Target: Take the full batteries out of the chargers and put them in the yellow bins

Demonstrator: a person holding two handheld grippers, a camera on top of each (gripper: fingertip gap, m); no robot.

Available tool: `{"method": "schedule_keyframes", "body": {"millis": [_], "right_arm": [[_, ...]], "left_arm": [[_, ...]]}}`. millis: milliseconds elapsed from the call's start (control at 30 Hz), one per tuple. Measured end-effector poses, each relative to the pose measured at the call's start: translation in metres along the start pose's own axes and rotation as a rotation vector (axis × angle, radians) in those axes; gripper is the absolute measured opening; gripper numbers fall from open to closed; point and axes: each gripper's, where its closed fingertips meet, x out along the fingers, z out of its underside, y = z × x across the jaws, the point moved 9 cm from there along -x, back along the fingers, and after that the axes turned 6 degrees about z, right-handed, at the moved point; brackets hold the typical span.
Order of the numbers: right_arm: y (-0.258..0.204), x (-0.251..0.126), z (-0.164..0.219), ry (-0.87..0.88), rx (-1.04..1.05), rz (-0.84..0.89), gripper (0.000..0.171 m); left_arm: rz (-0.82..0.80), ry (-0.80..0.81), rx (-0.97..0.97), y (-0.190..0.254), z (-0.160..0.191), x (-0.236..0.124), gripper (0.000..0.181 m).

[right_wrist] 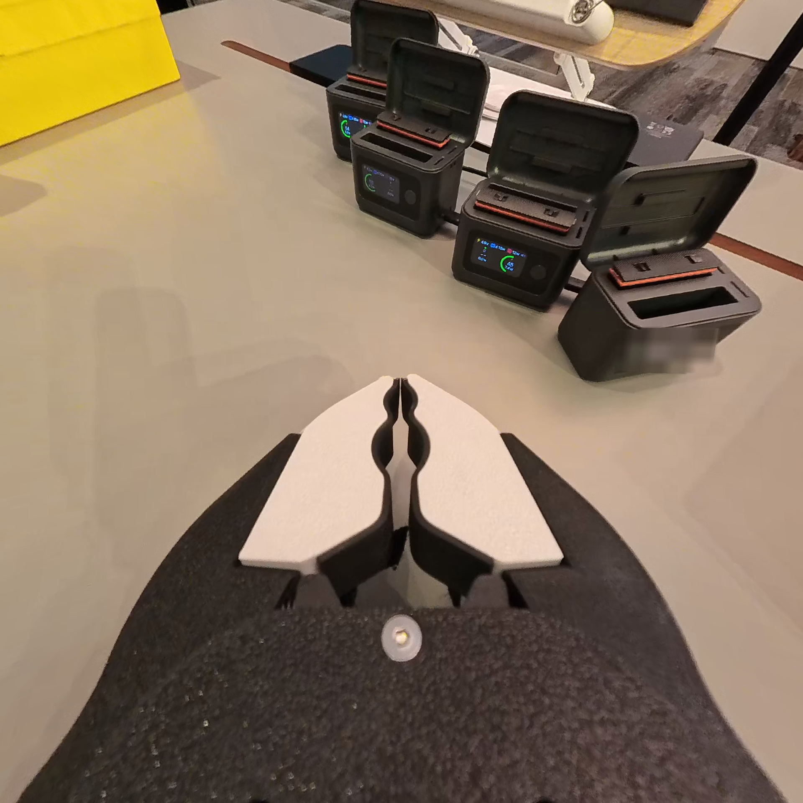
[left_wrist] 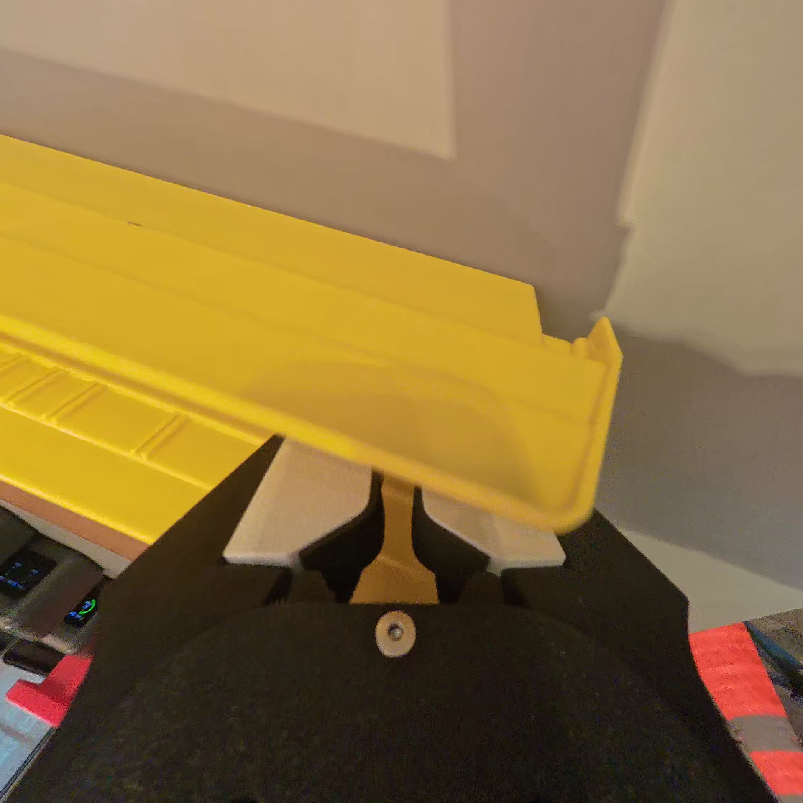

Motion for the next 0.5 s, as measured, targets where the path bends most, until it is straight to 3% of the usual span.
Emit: {"method": "schedule_keyframes", "body": {"millis": [33,500], "right_arm": [[0.0,0.0,0.0,-0.001,0.0,0.0,0.0],[-0.002,0.003,0.002,-0.016,-0.011,0.0,0.0]], "left_arm": [[0.008,0.017,-0.008,0.001,0.002,-0.002,0.007],[0.039,0.232,-0.141,0.001,0.031,-0.05,0.001]]}}
